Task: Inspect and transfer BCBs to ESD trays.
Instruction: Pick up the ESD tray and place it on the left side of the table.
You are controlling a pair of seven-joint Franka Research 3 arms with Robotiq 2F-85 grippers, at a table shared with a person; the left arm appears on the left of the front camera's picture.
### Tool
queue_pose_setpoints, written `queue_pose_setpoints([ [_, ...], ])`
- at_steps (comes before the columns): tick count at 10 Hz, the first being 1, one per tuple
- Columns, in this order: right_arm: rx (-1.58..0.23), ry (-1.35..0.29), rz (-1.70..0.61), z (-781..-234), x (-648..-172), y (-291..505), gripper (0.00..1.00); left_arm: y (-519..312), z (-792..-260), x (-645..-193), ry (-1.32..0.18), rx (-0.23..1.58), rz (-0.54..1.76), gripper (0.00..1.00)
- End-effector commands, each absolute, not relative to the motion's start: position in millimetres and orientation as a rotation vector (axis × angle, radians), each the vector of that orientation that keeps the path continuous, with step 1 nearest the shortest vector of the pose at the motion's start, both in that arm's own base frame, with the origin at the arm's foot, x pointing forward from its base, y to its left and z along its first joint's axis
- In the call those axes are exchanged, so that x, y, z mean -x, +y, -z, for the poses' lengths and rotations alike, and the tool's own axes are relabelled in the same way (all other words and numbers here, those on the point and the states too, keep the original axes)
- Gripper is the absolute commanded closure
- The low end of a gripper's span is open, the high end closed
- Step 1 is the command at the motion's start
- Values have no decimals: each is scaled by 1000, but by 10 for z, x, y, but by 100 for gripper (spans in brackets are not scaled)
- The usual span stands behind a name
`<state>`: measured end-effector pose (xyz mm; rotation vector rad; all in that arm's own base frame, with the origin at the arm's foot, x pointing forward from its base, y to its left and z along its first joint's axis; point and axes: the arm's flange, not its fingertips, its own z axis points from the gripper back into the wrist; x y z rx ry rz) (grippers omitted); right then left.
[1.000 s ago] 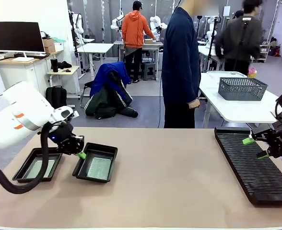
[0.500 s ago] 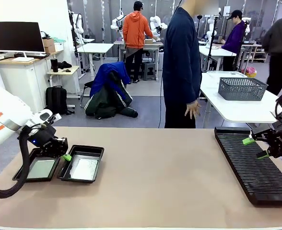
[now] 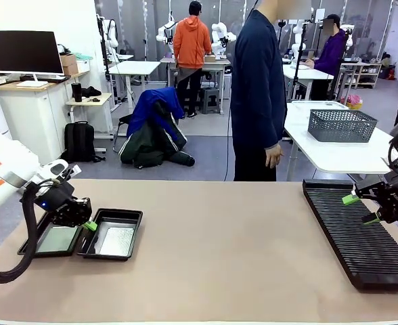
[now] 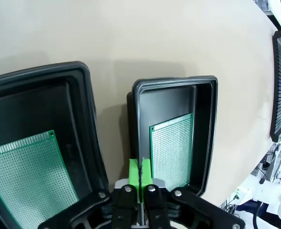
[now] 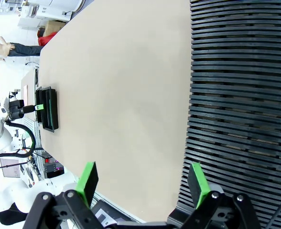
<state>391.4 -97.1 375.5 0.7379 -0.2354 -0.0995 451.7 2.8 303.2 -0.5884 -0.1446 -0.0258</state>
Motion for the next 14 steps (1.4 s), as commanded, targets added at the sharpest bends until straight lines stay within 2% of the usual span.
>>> queue_pose_setpoints([
  [1,-743,-236,102,-3753,-3898,-972,0,22,-3020,-4567,-164,622,32,98],
  [7,-743,-236,102,-3753,-3898,-972,0,9,-3031,-4530,-143,588,28,98],
  [14,-743,-236,102,-3753,-3898,-972,0,-348,-3496,-4431,-146,397,-37,34],
])
